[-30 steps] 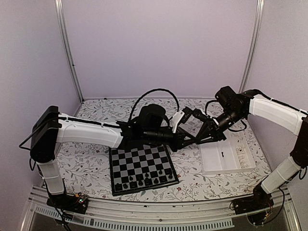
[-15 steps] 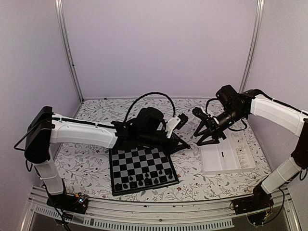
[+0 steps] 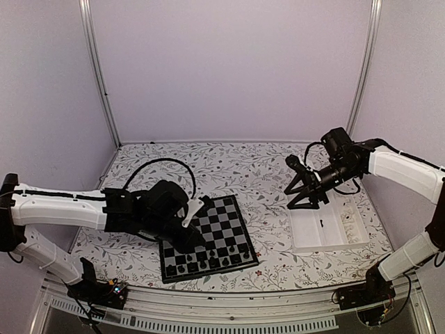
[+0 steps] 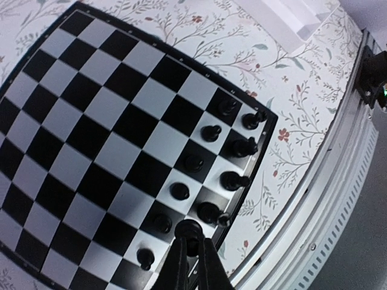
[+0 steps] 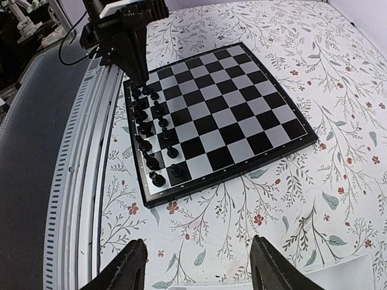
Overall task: Set up the chess pieces on the board
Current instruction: Place the chess piece on the chessboard.
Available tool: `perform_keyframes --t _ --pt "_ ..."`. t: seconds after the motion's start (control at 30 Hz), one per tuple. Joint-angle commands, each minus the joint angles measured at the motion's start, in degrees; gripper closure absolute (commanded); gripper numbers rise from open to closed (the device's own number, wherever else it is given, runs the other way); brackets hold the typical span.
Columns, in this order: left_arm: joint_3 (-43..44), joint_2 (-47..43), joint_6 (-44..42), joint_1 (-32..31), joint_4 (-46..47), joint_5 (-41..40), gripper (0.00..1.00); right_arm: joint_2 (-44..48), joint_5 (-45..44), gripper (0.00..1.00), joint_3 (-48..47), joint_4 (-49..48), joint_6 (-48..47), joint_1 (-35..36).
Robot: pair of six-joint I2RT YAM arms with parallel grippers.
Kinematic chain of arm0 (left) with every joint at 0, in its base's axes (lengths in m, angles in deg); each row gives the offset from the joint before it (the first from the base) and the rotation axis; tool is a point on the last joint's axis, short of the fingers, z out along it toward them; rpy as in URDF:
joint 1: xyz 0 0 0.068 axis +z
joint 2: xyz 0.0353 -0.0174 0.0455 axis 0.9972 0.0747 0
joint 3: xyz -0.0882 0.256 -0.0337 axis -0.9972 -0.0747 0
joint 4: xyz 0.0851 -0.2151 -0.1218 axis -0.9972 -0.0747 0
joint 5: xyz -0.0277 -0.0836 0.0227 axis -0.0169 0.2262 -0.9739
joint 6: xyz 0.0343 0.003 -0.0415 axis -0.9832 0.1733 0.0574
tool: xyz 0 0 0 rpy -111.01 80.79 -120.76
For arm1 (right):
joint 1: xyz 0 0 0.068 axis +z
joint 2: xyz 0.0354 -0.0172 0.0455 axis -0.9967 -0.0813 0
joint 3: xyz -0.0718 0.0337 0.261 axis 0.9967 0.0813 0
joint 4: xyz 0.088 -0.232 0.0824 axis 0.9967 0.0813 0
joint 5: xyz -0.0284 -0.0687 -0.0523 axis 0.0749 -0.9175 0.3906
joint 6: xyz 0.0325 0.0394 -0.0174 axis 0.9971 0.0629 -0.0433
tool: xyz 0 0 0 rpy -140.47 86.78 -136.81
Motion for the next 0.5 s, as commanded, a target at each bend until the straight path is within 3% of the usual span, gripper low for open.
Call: perform_keyframes --t 0.0,0.23,0.27,0.3,0.47 --pt "-2.8 -6.0 7.0 -0.9 -9.5 -6.0 0.94 -1.5 0.0 0.38 1.7 -4.4 1.9 -0.2" --pt "-5.8 -8.1 12.2 -0.9 -16.3 -5.6 0.94 -2.3 -1.0 0.36 2.9 -5.2 2.2 -0.2" --pt "-6.2 -8.3 12.4 -0.9 -16.5 -5.5 0.94 -2.3 -1.1 0.16 3.1 -5.3 2.2 -0.2" --pt "-6.5 -8.4 12.8 -0.9 -16.7 -5.5 0.94 -2.3 -1.2 0.03 3.1 -5.4 2.2 -0.2" --pt "-7.7 -8.2 13.1 -0.9 -15.9 -4.8 0.94 -2.5 -1.6 0.01 3.4 -5.4 2.2 -0.2"
